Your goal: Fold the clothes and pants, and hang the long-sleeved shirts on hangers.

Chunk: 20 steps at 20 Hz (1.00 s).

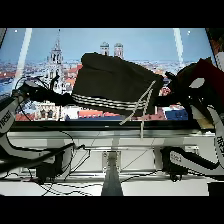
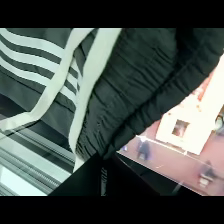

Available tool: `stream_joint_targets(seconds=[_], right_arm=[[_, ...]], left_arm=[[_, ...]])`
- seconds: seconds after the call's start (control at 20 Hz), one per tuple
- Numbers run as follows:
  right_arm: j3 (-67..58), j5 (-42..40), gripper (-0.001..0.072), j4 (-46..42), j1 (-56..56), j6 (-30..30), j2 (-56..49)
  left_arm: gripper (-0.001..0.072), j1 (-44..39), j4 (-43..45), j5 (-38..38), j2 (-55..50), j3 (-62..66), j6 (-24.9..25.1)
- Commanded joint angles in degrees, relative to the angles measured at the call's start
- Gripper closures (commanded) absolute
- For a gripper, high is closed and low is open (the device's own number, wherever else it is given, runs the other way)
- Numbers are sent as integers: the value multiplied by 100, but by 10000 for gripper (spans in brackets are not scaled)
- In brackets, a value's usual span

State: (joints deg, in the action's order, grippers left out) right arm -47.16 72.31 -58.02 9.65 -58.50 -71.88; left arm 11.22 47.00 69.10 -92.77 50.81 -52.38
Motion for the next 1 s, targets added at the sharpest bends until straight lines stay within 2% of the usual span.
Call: stream_joint_targets(seconds=[0.0, 0.2, 0.5, 0.65, 0.75, 0.85, 0.95], right_arm=[[-7, 13, 693, 470, 7, 37, 11], [-330, 208, 693, 1209, 4, 208, 144], [-2168, 461, 693, 2315, 7, 247, 1191], [-2999, 304, 693, 3335, 7, 219, 1808], [-3357, 293, 693, 4022, 4, -39, 2197], [-3585, 291, 693, 4597, 4, -450, 2573], [-3652, 214, 693, 5010, 4, -649, 2962]], left_arm=[[688, -328, -446, -192, -79, 125, 210], [690, -249, -608, 411, 356, 1252, 197], [689, 289, -721, 286, 2662, 3012, 118], [689, 874, -695, -772, 4199, 3215, 120], [689, 1268, -531, -1620, 5139, 3215, 122], [689, 1615, -31, -2304, 5925, 3215, 120], [689, 1899, 579, -2680, 6505, 3213, 118]])
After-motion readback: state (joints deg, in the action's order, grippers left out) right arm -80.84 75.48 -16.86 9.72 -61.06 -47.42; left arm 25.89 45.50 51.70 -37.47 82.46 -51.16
